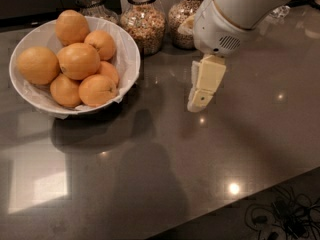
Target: Pick orange from white bowl
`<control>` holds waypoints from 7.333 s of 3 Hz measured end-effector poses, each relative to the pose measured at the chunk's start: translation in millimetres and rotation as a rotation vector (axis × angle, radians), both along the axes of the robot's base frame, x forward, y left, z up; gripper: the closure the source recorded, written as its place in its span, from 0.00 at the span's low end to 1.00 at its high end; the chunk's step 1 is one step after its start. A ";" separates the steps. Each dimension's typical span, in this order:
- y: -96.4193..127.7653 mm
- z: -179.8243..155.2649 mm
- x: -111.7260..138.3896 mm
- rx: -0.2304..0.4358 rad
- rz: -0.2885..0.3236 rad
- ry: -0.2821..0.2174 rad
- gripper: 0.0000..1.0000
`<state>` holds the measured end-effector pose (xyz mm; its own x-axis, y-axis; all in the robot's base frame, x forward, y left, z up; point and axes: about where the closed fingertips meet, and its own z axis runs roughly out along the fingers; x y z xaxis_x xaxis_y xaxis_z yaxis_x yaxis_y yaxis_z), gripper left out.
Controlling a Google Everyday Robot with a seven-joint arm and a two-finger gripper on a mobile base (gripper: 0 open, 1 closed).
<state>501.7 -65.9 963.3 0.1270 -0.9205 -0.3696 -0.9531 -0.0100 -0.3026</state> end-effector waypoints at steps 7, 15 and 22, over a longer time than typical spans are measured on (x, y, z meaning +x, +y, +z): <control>170.7 -21.0 61.1 0.276 0.318 -0.056 0.00; 226.4 4.0 82.0 0.549 0.268 0.086 0.24; 249.6 -30.7 90.8 0.534 0.298 0.235 0.79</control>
Offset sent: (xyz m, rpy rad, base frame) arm 0.0237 0.0417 -0.0025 0.0804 -0.0184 0.0702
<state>592.5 183.7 932.5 0.2083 -0.5402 -0.8153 -0.9741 -0.1895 -0.1233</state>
